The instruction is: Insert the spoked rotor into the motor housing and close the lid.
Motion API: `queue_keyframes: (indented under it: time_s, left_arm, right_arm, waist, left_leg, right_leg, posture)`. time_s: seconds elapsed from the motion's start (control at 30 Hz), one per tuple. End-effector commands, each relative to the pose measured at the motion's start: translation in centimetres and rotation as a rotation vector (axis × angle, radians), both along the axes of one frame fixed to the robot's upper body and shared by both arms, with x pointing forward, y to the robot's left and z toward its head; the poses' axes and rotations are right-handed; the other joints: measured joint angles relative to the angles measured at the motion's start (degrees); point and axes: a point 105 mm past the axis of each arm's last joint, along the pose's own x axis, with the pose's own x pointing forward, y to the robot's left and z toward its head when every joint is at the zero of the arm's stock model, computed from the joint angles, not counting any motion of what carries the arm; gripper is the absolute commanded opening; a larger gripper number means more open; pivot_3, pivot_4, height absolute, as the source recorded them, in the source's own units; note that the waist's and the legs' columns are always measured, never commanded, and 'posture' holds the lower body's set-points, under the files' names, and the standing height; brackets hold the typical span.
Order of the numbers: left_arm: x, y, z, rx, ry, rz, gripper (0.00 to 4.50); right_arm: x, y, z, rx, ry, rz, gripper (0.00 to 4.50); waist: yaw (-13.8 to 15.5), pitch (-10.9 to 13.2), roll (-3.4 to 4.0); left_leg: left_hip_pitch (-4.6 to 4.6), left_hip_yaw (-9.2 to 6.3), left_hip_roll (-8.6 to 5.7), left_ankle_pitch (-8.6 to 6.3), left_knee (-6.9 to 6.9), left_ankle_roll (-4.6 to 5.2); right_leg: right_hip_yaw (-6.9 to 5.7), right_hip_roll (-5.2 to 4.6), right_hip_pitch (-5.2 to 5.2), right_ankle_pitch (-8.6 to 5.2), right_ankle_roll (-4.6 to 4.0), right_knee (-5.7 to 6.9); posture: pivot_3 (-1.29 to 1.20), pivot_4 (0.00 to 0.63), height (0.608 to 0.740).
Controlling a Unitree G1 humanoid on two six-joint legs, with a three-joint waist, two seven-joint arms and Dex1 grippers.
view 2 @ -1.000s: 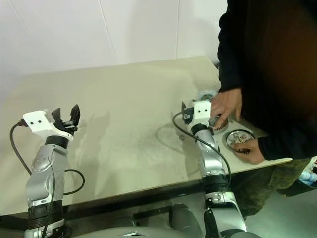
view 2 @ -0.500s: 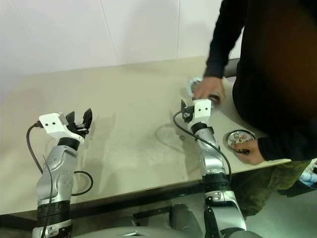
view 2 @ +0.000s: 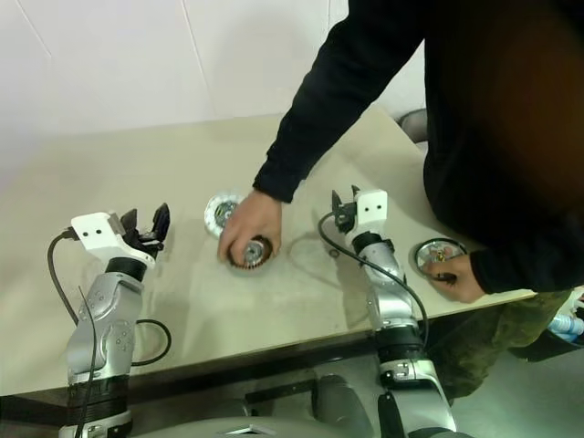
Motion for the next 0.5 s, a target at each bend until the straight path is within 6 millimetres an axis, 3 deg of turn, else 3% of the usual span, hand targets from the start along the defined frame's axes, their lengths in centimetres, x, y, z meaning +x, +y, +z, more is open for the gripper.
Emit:
queue_keyframes:
  time_s: [0.03, 0.5]
  left_arm:
    - [-0.4, 0.2, 1.2, 0.025, -0.036, 0.005, 3.44]
    - [0.3, -0.2, 1.1, -0.002, -0.054, 0.033, 3.44]
  right_arm:
    - [-0.2, 0.1, 0.9, 0.004, -0.034, 0.006, 2.25]
    - [0.4, 1.5, 1.7, 0.009, -0.042, 0.059, 2.25]
  waist:
    - [0.0, 0.0, 0.0]
    - [0.0, 0.0, 0.0]
  left_leg:
    - [-0.01, 0.0, 0.0, 0.0, 0.0, 0.0]
    - [-0.01, 0.01, 0.0, 0.0, 0.01, 0.0]
  right_leg:
    - [0.0, 0.0, 0.0, 0.0, 0.0, -0.01]
    - [0.01, 0.0, 0.0, 0.0, 0.0, -0.01]
  posture:
    - [0.0, 0.0, 0.74]
    - [0.0, 0.0, 0.74]
